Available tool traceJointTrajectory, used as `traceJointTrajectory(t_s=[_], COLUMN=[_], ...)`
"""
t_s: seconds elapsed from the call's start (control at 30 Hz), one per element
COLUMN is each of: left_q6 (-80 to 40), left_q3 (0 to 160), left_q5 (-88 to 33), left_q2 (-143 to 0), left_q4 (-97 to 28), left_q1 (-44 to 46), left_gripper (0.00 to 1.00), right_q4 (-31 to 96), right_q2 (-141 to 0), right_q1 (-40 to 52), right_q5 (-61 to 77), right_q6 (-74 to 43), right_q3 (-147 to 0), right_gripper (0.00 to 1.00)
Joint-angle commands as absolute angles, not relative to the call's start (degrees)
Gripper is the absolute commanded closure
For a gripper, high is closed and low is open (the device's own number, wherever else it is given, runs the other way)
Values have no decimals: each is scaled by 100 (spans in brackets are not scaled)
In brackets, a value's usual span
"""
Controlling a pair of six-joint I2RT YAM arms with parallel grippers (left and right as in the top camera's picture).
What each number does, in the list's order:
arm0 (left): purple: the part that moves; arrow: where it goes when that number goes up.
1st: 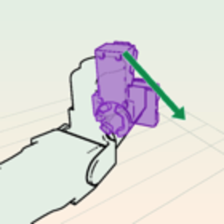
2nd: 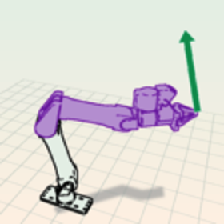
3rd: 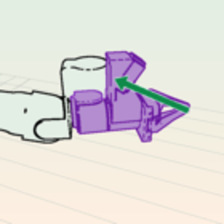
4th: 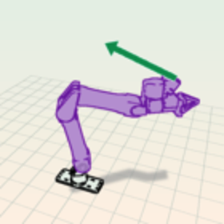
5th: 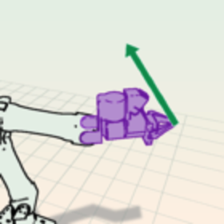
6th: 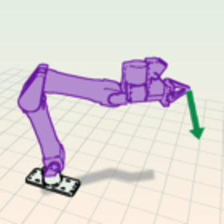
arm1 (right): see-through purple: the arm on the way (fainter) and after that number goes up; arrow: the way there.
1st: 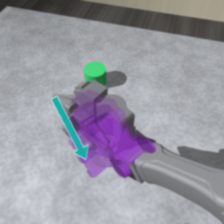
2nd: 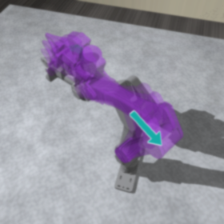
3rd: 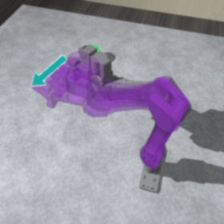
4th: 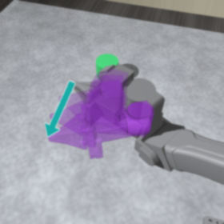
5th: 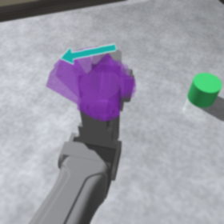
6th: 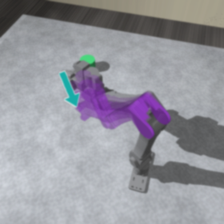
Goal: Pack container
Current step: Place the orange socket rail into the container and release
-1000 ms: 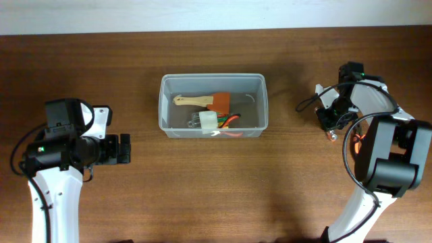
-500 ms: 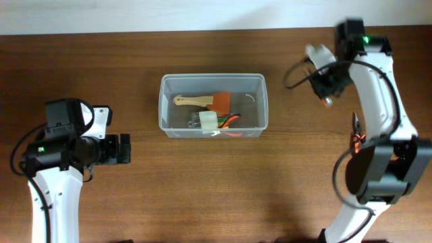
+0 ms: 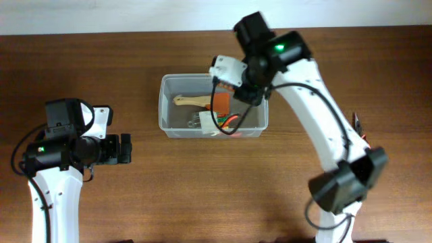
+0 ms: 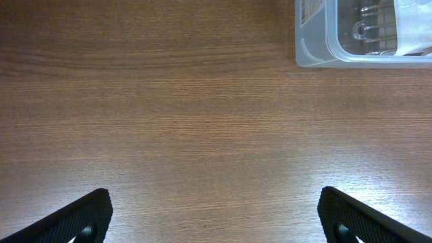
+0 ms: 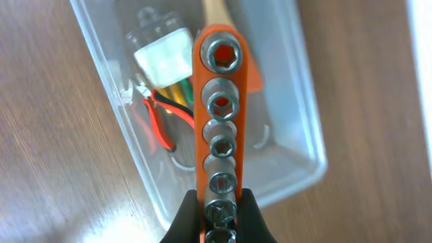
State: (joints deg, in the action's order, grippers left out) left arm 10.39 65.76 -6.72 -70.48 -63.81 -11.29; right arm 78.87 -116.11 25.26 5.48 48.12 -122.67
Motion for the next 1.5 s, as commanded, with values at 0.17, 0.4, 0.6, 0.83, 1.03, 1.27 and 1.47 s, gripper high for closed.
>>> traceJointTrajectory(t_s=[0.17,0.4,0.6,0.83,1.03,1.27,1.47], left_q6=[989,989,989,989,989,989,989], left_q3=[6560,6560,6560,6560,6560,6560,6560], left_q5=[-777,-775,-775,-775,-775,-775,-777], left_q2=[-6982,-6982,-6982,-6982,-6982,-6982,-6982], left_q4=[-6388,-6390,-6388,-6390,-6390,-6383,-6386], left_q1=[-1140,-1140,-1140,-1140,-1140,-1140,-1140], left_gripper=[1,1,1,1,1,1,1], right_q4=[7894,7975,7957,7955,7979,8130,8042], right_q2=[-12997,-13618,-13644,-13644,-13574,-12309,-10927], right_q1=[2191,1887,1793,1798,1798,1769,1376], right_q5=[1081,1594,1765,1787,1780,1500,683], right_q6=[5293,5293,5260,5157,4939,4858,3802], right_q3=[-12278,-12269,-12269,-12269,-12272,-12272,-12272], right_gripper=[96,96,91,66,63,52,51])
